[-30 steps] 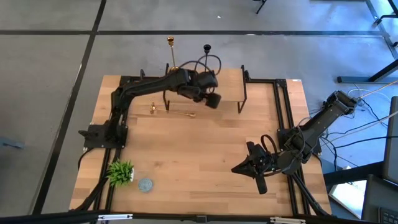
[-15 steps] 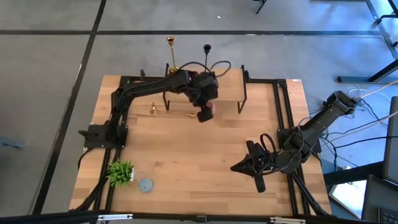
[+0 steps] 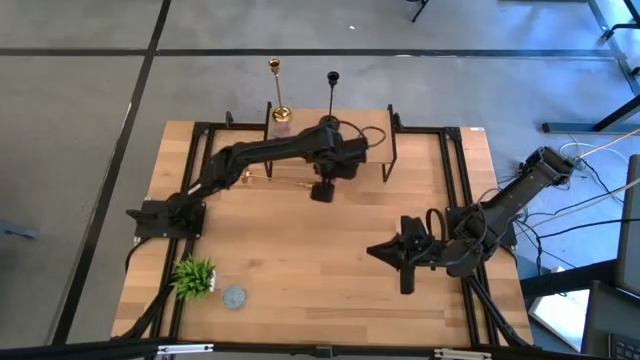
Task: Pick & Place candle stick holders
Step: Put the pink scented candle on the shelf
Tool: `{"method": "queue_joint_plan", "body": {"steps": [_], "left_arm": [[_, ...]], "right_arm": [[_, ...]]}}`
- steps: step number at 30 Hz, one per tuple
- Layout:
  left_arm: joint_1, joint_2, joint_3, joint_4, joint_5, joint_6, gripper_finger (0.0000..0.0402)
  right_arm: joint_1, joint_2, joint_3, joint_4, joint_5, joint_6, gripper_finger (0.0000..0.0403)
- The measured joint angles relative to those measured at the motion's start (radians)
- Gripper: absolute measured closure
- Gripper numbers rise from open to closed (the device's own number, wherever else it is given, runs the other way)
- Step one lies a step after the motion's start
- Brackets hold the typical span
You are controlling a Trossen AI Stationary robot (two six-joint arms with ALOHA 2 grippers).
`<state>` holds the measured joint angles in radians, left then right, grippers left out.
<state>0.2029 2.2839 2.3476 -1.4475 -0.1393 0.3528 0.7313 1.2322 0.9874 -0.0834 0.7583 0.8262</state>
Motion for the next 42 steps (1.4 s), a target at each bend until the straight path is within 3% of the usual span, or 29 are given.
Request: {"method": "queue_joint_plan", "body": {"steps": [14, 22, 35, 42], "left_arm": [[0.072, -0.056, 0.009, 0.093, 0.012, -0.04, 0.0105], [0.129, -0.057, 0.009, 0.12, 0.104, -0.104, 0.0105], [0.146, -0.057, 0.009, 0.13, 0.0, -0.011, 0.0105], [0.15, -0.057, 0.009, 0.136, 0.005, 0.015, 0.0105]], "right_arm": [[-0.03, 0.046, 0.0, 0.046, 0.019, 0.023, 0.0402], [-0.039, 0.046, 0.0, 0.047, 0.019, 0.023, 0.0402], [-0.039, 0.046, 0.0, 0.046, 0.017, 0.023, 0.0402], [-0.039, 0.046, 0.0, 0.043, 0.017, 0.023, 0.0402]]}}
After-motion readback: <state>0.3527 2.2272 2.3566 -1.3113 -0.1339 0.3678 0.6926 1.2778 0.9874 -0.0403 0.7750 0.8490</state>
